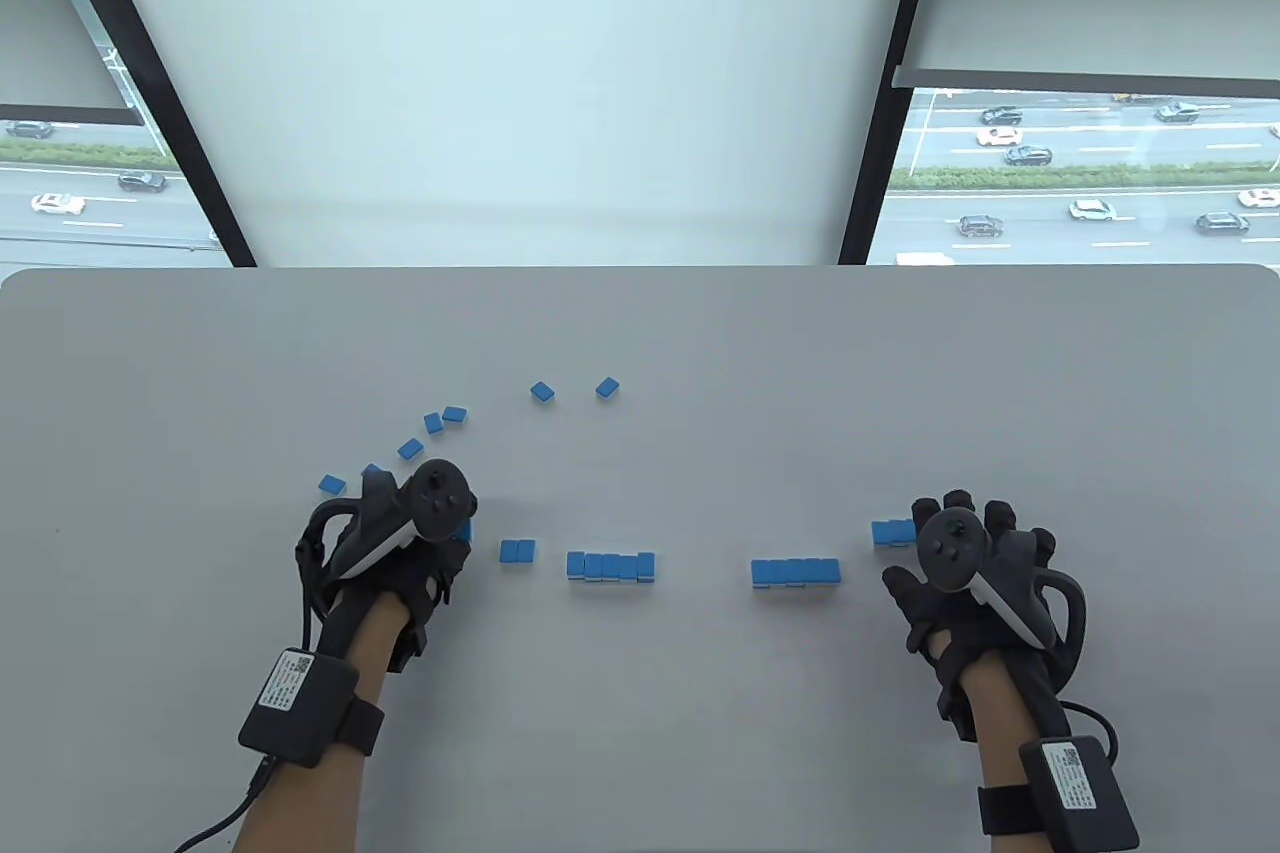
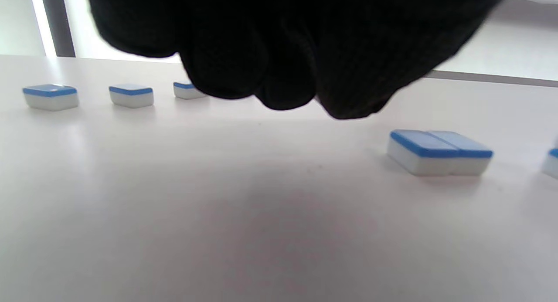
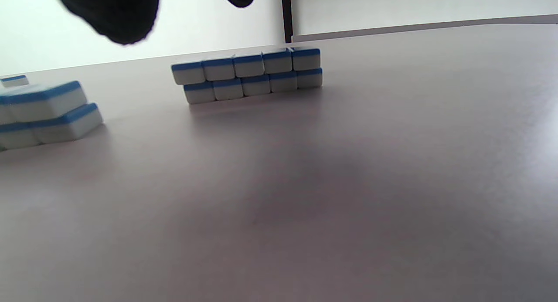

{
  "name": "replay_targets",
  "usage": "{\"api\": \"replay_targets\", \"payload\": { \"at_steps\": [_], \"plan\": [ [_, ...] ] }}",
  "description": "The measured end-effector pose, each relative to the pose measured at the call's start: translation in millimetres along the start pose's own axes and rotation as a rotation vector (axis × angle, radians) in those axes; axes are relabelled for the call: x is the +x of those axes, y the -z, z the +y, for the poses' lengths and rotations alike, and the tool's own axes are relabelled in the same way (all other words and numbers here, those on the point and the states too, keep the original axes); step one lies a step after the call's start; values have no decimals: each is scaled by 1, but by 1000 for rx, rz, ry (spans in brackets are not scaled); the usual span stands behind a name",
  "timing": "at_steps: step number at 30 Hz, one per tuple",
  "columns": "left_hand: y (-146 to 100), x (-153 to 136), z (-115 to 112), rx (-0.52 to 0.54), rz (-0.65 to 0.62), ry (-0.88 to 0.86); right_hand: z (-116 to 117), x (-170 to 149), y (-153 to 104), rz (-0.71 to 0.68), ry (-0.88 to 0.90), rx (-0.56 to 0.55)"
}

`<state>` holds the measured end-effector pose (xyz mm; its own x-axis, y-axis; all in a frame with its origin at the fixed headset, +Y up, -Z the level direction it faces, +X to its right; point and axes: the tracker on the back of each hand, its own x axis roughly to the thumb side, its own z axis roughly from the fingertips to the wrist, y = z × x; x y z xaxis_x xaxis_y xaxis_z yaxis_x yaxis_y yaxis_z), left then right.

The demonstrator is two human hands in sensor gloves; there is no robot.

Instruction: Build mahjong tile wall

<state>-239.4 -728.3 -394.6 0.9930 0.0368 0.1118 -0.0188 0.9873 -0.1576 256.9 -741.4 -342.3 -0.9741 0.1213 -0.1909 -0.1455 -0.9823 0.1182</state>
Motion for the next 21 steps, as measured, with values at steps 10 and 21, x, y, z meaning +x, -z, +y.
{"api": "replay_targets", "payload": {
  "at_steps": [10, 21],
  "plan": [
    [5, 10, -15, -46, -31, 22, 0, 0, -1, 2, 1, -2],
    [6, 10, -19, -59, -40, -23, 0, 0, -1, 0, -6, -4]
  ]
}}
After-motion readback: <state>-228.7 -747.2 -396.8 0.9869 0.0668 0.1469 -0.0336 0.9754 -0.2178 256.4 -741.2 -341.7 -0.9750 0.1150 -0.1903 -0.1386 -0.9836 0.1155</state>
